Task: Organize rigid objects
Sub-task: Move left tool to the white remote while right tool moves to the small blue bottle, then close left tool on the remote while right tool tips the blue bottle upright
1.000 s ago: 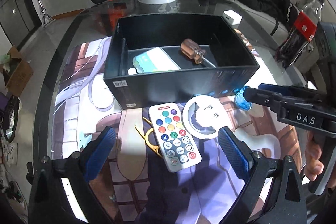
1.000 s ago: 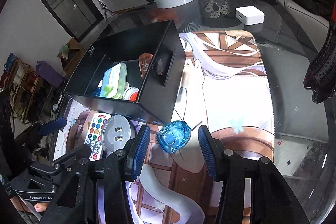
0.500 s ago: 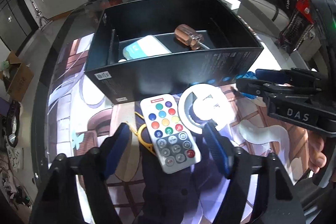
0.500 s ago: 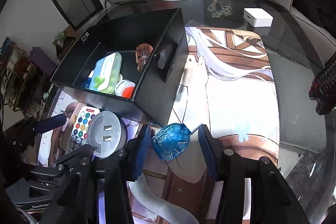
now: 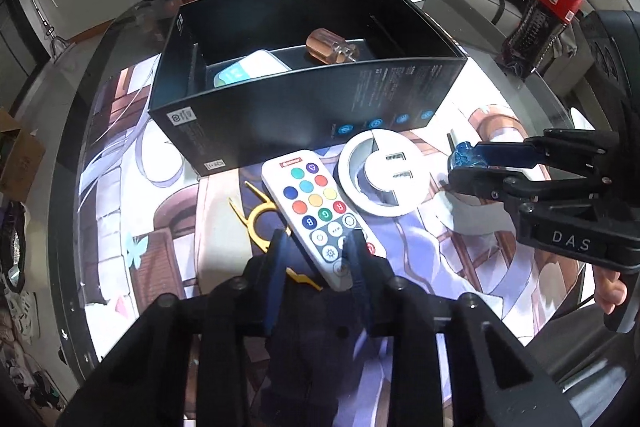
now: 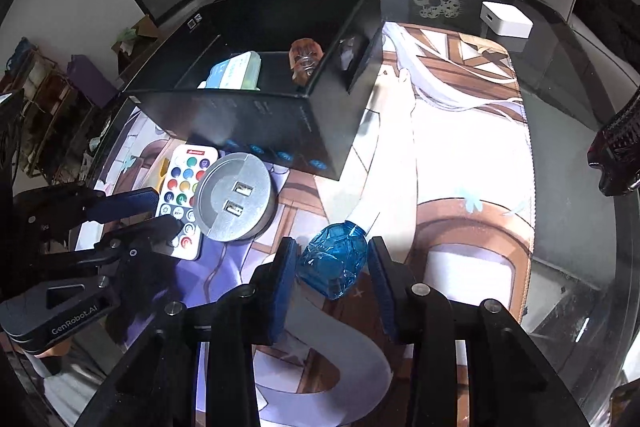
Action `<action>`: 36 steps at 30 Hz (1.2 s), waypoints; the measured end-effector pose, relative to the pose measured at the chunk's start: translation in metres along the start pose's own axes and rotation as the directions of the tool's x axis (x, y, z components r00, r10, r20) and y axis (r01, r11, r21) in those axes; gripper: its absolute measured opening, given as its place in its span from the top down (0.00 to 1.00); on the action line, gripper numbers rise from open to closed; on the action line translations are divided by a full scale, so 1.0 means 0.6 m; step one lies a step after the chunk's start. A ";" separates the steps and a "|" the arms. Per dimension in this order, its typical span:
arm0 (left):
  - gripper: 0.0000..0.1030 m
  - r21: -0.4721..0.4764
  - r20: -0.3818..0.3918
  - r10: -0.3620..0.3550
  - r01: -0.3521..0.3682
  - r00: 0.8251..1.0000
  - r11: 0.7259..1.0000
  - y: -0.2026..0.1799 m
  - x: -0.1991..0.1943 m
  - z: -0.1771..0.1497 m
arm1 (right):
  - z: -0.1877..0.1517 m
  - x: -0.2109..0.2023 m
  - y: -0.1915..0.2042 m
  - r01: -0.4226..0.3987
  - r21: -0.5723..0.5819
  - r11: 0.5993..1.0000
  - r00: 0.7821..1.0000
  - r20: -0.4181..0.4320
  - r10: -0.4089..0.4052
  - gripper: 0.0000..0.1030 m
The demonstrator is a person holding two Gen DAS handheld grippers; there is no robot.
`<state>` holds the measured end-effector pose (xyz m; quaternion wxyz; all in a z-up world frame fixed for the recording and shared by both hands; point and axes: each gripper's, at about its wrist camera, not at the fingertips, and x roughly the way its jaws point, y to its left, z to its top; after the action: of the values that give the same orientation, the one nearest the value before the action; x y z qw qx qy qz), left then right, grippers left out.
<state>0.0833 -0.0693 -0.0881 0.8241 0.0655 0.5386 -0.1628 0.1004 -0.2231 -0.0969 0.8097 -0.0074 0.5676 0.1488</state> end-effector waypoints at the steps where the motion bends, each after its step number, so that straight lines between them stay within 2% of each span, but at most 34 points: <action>1: 0.58 -0.003 0.002 0.008 -0.008 1.000 1.000 0.000 -0.001 0.000 | 0.001 0.002 0.003 -0.001 -0.004 1.000 1.000 -0.001 0.001 0.64; 2: 0.46 -0.002 0.012 0.017 -0.017 1.000 1.000 -0.001 -0.002 0.000 | 0.002 0.004 0.007 0.001 -0.009 1.000 1.000 0.000 -0.001 0.64; 7: 0.46 0.042 0.043 0.033 -0.035 0.999 0.999 -0.023 -0.008 0.007 | 0.007 0.007 0.011 0.000 -0.010 1.000 1.000 0.004 0.000 0.64; 13: 0.46 0.062 0.006 0.053 -0.054 0.999 0.997 -0.036 0.019 0.013 | 0.007 0.004 0.004 -0.009 -0.018 1.000 1.000 0.007 0.009 0.64; 14: 0.47 0.066 0.001 0.054 -0.054 0.999 0.996 -0.037 0.023 0.014 | 0.007 0.004 0.003 -0.007 -0.018 1.000 1.000 0.007 0.007 0.64; 18: 0.70 0.079 0.018 0.054 -0.056 0.998 0.995 -0.035 0.019 0.016 | 0.005 0.002 -0.001 -0.010 -0.024 1.000 1.000 0.010 0.010 0.64; 21: 0.78 0.071 0.014 0.025 -0.026 1.000 0.997 -0.021 0.008 0.013 | 0.004 0.002 0.001 -0.008 -0.036 0.999 1.000 0.009 0.008 0.64; 25: 0.79 0.059 -0.004 0.004 -0.004 1.000 0.998 0.002 0.000 0.000 | 0.000 0.003 0.013 -0.026 -0.057 0.998 1.000 0.001 0.026 0.64; 31: 0.80 0.067 -0.002 0.024 -0.023 1.000 0.997 0.021 -0.013 -0.021 | -0.004 0.005 0.044 -0.066 -0.103 0.993 0.998 -0.022 0.064 0.64; 34: 0.74 0.080 -0.008 0.028 -0.027 1.000 0.996 0.016 -0.011 -0.024 | -0.004 0.007 0.056 -0.045 -0.128 0.991 0.999 -0.021 0.042 0.64; 36: 0.50 0.091 0.000 0.048 -0.047 0.999 0.995 0.009 -0.008 -0.025 | -0.001 0.010 0.059 -0.037 -0.130 0.991 0.999 -0.019 0.035 0.63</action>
<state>0.0703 -0.0593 -0.0901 0.8233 0.1157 0.5299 -0.1673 0.0925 -0.1879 -0.0970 0.7999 -0.0514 0.5635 0.2001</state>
